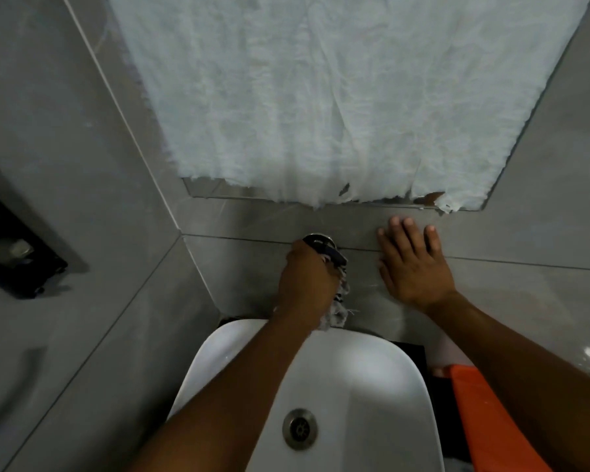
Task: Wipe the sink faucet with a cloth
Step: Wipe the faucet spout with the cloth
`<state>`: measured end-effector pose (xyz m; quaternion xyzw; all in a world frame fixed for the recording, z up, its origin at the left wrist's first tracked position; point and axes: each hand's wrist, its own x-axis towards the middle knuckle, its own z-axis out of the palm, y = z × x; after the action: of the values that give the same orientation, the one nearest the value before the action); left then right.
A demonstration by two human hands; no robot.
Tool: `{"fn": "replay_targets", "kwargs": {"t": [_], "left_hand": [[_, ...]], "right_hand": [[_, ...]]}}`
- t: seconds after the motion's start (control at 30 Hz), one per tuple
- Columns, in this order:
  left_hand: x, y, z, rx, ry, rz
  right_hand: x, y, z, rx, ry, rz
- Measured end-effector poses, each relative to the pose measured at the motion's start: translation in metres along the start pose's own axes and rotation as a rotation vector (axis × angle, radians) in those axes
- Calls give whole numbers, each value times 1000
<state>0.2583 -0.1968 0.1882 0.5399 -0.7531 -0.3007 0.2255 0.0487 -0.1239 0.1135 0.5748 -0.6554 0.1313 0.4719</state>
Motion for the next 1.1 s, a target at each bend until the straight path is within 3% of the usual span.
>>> {"fn": "replay_targets", "kwargs": {"t": [0.13,0.2,0.27,0.3,0.33,0.37,0.43,0.47,0.53,0.6,0.67,0.77,0.9,1.0,1.1], "left_hand": [[-61,-49,7,-461,2,84],[-85,-77,11,-712,-7,18],[-87,-96,9,-905,-131,-152],[-83,-104,8,-1063,-275,-217],[-83,-106,5,-1094,-358,-207],[-82,-106,2,-1025,-341,-158],[-86,-109,3,-1110,-325,-257],[-88,-108,8,-1046,-335,-238],[-87,-101,4,-1224,-460,-367],[-77,-95,-3,-1372,-450,-457],[-64,-85,-14,-1181,-362,-360],[-44,-54,-32,-614,-316,-214],[-8,-16,-21,-244,-178,-115],[25,4,-12,-167,-161,-91],[46,6,-12,-334,-264,-267]], "right_hand": [[1,-3,-2,3,-33,25],[2,-5,-4,13,-39,37],[2,-6,-7,21,-49,39],[3,-6,-7,22,-51,32],[3,-6,-7,19,-54,25],[3,-6,-8,16,-58,19],[3,-6,-8,14,-66,16],[3,-5,-9,15,-67,14],[2,-4,-10,14,-59,7],[3,-3,-12,11,-51,3],[4,-4,-12,19,-46,6],[4,-6,-10,22,-39,15],[4,-6,-7,29,-36,14],[2,-6,-5,33,-41,8],[3,-7,-6,33,-44,14]]}}
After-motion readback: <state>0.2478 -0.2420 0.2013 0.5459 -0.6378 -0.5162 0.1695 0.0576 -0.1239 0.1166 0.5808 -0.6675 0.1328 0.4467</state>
